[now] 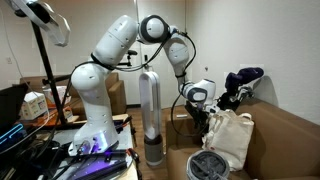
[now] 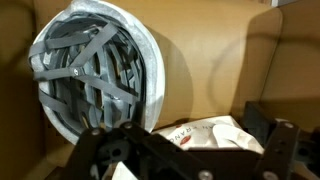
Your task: Move the white object from one arm of the couch to the other,put the remote on the left arm of the couch and then move the helmet to the corner
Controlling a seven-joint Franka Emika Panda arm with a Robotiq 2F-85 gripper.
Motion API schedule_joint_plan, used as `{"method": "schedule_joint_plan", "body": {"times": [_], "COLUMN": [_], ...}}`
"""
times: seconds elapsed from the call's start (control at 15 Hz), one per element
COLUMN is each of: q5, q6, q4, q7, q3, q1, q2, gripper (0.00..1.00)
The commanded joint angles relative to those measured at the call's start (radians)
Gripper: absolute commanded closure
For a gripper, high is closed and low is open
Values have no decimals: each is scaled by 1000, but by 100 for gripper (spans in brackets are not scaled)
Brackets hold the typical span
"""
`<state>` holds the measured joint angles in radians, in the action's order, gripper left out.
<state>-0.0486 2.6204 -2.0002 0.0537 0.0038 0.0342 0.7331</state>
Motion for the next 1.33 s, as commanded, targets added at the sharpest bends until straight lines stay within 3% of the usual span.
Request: {"method": "schedule_joint_plan", "body": {"times": [0.0,0.27,1.27], "q5": [11,24,11], "q6": [25,70,73], "q4": [64,131,339], "q7": [-27,-11,-79], "q3": [-15,-48,-29], "q1": [6,-2,78], "q2": [101,198,412], "gripper": [0,0,0]}}
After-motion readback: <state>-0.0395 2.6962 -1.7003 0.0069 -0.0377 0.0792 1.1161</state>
